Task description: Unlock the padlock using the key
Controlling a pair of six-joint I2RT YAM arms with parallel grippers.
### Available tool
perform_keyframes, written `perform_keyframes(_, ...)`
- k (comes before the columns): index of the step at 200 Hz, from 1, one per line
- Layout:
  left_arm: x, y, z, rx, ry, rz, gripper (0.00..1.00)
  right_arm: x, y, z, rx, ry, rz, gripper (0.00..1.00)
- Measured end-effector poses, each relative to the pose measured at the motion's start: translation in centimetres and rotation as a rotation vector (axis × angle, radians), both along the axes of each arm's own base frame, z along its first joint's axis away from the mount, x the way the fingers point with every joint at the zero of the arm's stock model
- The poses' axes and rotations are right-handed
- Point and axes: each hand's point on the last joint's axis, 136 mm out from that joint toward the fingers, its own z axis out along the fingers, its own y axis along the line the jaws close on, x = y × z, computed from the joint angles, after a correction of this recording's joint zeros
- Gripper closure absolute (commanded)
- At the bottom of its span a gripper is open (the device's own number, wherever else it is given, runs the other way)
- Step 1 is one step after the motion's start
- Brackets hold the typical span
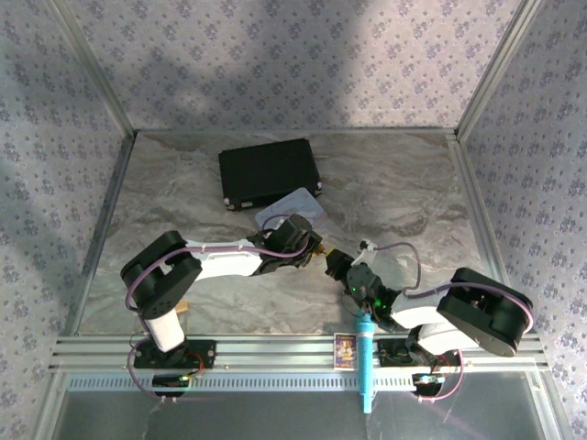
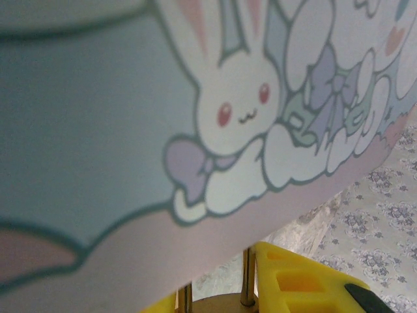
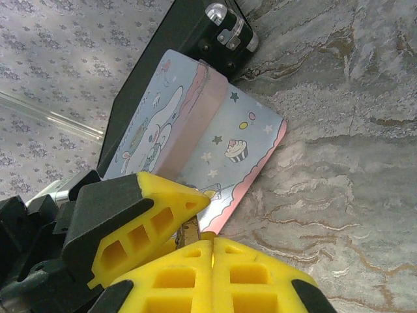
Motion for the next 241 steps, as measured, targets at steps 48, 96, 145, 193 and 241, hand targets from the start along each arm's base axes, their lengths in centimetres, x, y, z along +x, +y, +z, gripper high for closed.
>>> perform_keyframes(48,0.0,0.0,-0.1,0.000,0.000,0.000,0.90,0.1,0.0,0.1,0.003,0.000,0.000,1.00)
perform_keyframes(96,0.0,0.0,-0.1,0.010,-0.006,0.001,0.91,0.2,-0.2,-0.7,-0.001,0.014,-0.022,1.00)
perform_keyframes(145,0.1,0.2,-0.3,0.020,-0.011,0.009,0.90,0.4,-0.2,-1.2,-0.015,0.023,-0.032,1.00)
perform_keyframes(193,-1.0,-1.9,0.6,-0.056,0.011,-0.025,0.90,0.1,1.6,-2.5,-0.051,0.060,0.023,1.00)
perform_keyframes(241,-1.2,-1.8,0.5,-0.063,0.001,-0.032,0.91,0.1,1.7,-3.8,-0.023,0.107,0.049,1.00)
